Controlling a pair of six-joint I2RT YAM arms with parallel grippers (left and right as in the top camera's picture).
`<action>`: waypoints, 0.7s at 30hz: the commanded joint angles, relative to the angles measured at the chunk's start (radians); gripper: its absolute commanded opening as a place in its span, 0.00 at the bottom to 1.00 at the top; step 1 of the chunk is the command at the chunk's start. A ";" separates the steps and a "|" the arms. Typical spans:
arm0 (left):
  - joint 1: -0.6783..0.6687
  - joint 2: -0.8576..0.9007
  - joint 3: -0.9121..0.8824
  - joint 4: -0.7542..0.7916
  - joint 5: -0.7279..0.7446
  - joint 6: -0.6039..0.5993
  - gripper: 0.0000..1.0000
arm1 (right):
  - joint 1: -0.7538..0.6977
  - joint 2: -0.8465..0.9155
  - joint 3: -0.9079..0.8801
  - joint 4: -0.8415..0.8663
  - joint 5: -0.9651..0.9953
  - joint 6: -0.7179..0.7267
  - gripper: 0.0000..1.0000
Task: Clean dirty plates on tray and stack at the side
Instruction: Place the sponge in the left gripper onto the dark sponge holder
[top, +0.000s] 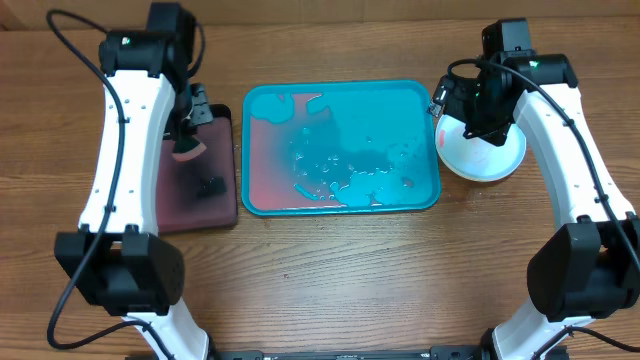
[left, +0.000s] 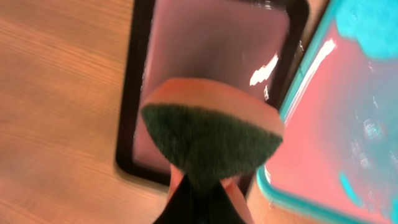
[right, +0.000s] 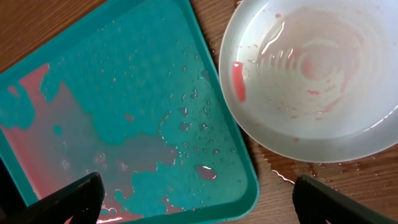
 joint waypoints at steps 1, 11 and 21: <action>0.058 0.008 -0.134 0.133 0.118 0.206 0.04 | 0.009 -0.023 0.018 0.002 -0.006 -0.027 0.99; 0.106 0.008 -0.454 0.512 0.120 0.442 0.06 | 0.011 -0.023 0.018 -0.010 -0.005 -0.028 0.99; 0.106 0.008 -0.605 0.651 0.050 0.484 0.61 | 0.011 -0.023 0.018 -0.011 -0.006 -0.047 0.99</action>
